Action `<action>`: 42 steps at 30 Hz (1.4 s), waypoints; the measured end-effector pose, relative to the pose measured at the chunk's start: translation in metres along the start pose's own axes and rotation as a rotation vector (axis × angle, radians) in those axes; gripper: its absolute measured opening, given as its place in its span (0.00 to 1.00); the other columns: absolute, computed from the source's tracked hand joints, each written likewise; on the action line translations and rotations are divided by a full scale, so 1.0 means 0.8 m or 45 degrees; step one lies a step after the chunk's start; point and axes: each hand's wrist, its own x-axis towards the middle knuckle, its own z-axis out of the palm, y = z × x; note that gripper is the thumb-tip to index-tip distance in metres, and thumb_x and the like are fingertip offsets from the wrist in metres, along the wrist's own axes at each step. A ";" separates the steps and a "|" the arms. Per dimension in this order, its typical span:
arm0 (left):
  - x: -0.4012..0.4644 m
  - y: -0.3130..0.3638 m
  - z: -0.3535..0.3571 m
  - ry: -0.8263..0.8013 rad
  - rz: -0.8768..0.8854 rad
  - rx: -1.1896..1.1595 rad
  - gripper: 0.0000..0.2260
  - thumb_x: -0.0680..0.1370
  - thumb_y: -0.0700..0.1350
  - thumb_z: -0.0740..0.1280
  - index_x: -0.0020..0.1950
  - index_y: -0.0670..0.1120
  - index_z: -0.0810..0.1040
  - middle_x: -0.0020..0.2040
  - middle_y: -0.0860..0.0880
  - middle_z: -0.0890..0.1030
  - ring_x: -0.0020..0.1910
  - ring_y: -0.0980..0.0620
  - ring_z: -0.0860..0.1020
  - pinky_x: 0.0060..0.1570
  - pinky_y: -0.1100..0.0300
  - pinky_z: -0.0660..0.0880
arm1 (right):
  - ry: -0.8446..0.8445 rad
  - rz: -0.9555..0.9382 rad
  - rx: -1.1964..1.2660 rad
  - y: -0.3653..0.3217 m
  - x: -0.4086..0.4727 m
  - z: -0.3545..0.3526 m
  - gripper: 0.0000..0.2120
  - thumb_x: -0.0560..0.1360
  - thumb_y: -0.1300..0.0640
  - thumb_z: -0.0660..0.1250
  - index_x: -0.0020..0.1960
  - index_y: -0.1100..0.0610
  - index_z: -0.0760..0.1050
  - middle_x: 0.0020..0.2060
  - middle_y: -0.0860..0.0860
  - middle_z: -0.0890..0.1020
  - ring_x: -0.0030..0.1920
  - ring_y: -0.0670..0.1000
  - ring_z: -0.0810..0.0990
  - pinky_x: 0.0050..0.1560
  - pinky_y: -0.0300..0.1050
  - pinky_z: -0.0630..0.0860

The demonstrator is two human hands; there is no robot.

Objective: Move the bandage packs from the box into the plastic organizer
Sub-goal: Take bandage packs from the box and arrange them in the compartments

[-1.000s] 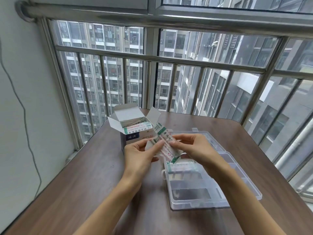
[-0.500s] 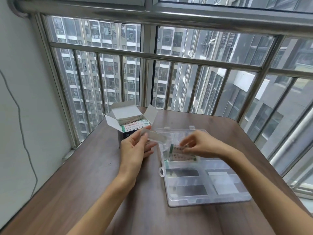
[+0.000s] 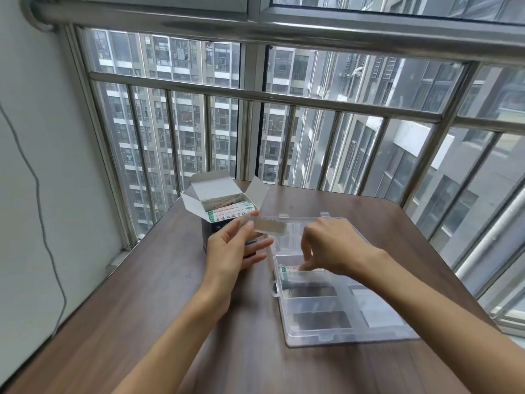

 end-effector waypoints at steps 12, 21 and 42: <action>0.003 -0.009 0.006 -0.404 0.265 0.350 0.13 0.79 0.35 0.62 0.50 0.49 0.82 0.46 0.54 0.85 0.49 0.58 0.82 0.48 0.66 0.77 | -0.285 0.488 2.208 0.004 -0.017 -0.016 0.07 0.74 0.64 0.67 0.52 0.59 0.80 0.46 0.58 0.84 0.42 0.51 0.84 0.40 0.37 0.81; 0.008 -0.023 -0.010 -0.262 0.719 1.239 0.20 0.70 0.34 0.63 0.48 0.59 0.82 0.49 0.65 0.79 0.52 0.65 0.75 0.53 0.62 0.73 | -0.075 0.320 1.469 0.033 -0.029 -0.002 0.15 0.69 0.69 0.72 0.54 0.59 0.78 0.41 0.54 0.84 0.40 0.46 0.83 0.43 0.36 0.80; 0.002 -0.027 -0.012 -0.207 0.355 1.234 0.08 0.70 0.58 0.72 0.44 0.56 0.84 0.34 0.60 0.83 0.35 0.67 0.80 0.45 0.57 0.80 | -0.228 0.285 0.437 0.021 0.011 0.016 0.15 0.63 0.50 0.78 0.29 0.51 0.72 0.32 0.47 0.78 0.36 0.48 0.75 0.37 0.41 0.71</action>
